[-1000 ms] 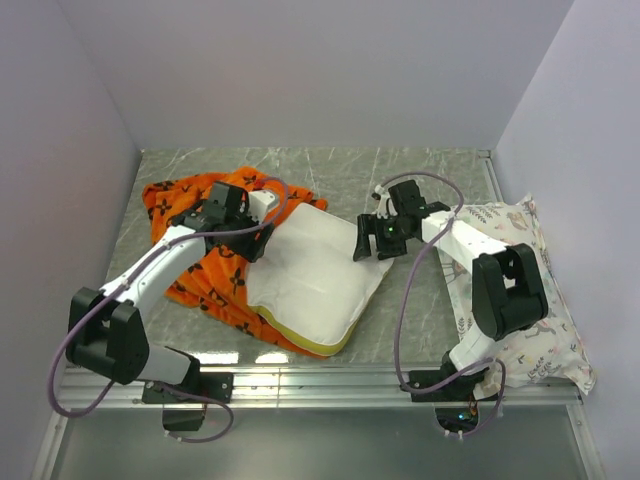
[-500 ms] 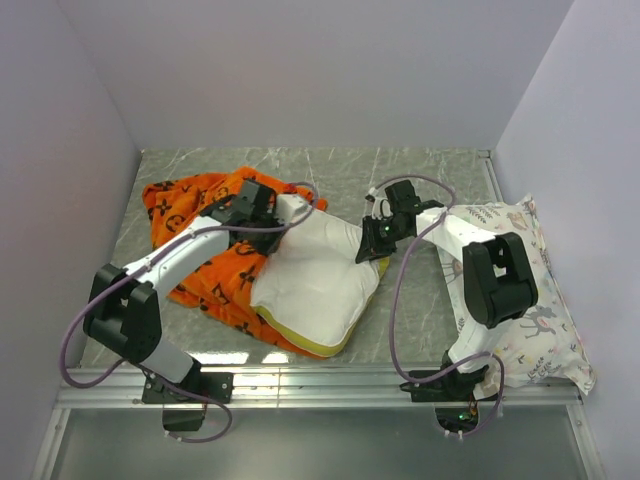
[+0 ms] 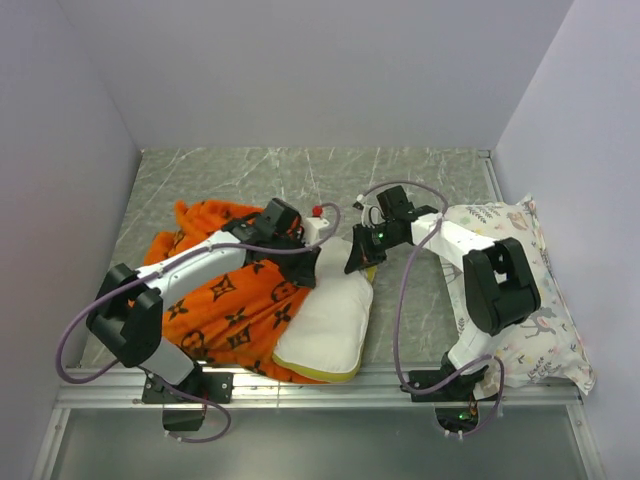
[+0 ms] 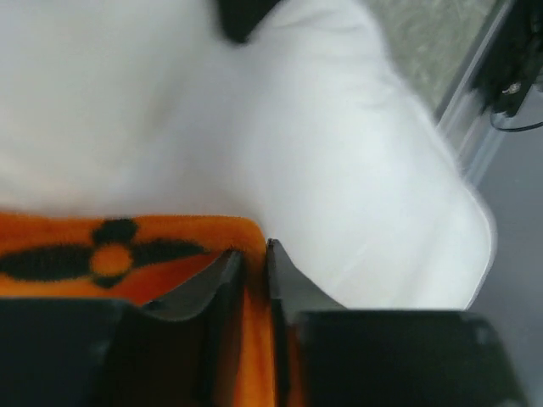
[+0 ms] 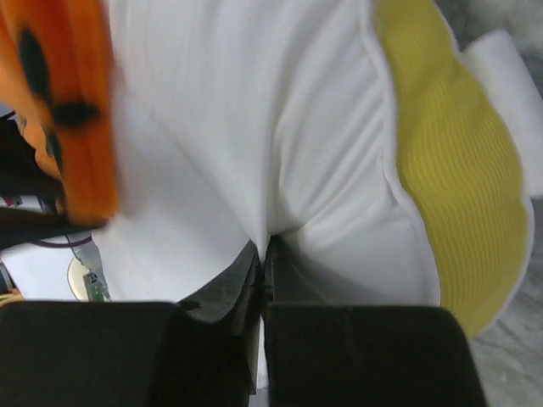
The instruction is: Put the pillow into the pillowcase
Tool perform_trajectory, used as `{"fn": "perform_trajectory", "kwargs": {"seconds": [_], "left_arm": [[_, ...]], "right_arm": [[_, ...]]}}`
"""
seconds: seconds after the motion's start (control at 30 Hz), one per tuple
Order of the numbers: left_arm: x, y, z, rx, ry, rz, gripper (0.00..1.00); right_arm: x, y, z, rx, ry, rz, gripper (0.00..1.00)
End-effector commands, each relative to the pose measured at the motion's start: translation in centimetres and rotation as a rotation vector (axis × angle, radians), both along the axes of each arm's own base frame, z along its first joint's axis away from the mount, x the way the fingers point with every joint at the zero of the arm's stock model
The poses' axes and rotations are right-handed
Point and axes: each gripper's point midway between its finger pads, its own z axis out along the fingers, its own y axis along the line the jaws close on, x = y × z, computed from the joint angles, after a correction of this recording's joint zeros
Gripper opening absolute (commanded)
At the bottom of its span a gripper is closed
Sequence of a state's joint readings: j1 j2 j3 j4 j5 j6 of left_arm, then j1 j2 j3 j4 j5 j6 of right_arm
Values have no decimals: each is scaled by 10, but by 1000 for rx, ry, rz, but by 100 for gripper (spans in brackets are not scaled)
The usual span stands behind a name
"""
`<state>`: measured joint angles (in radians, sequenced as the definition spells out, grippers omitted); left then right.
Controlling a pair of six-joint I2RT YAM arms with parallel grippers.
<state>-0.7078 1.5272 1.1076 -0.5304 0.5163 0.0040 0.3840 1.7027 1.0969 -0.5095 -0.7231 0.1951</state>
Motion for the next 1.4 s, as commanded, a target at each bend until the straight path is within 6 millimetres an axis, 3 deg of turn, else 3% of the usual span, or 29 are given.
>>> {"fn": "perform_trajectory", "kwargs": {"seconds": [0.0,0.03,0.07,0.13,0.17,0.23,0.27,0.33,0.4,0.53,0.77,0.93,1.0,1.03,1.13,1.17,1.2,1.23,1.27,1.37], "left_arm": [[8,10,45,-103,-82,-33,30],[22,17,59,-110,-140,-30,37],[31,21,66,-103,-167,-16,48],[57,31,93,-125,-241,40,55],[68,34,102,-131,-272,69,63],[101,40,123,-139,-368,168,71],[113,42,125,-134,-393,207,74],[144,51,122,-83,-444,291,75],[163,55,113,-53,-446,337,79],[197,62,66,36,-346,356,88],[217,80,-7,180,-261,375,95],[213,88,-52,270,-192,343,91],[211,85,-62,271,-164,327,83],[209,84,-69,273,-139,320,79],[204,68,-74,218,-80,282,50],[201,64,-75,208,-58,272,34],[201,56,-70,183,-54,253,25],[194,44,-66,143,-28,222,16],[191,37,-62,120,-17,209,0],[178,3,-22,-41,5,145,0]], "right_arm": [[-12,8,27,79,-80,80,6],[-13,5,28,71,-87,84,13],[-16,2,31,58,-105,99,26],[-6,-2,44,48,-156,90,48],[0,-6,53,28,-202,67,66],[16,-12,67,13,-265,19,81],[23,-15,71,-5,-280,-8,93],[36,-19,75,-34,-300,-49,97],[46,-26,61,-100,-283,-77,98],[47,-35,23,-187,-209,-74,98],[32,-38,-21,-221,-88,-37,99],[24,-28,-26,-166,-53,5,99],[23,-21,-25,-129,-43,27,95],[22,-19,-24,-117,-41,34,89],[21,-7,-20,-72,-52,65,74],[24,-2,-18,-62,-68,75,70],[22,3,-17,-46,-64,94,63],[20,8,-17,-38,-67,113,48],[19,18,-12,-25,-84,142,40],[18,39,-2,2,-123,182,10]]}}
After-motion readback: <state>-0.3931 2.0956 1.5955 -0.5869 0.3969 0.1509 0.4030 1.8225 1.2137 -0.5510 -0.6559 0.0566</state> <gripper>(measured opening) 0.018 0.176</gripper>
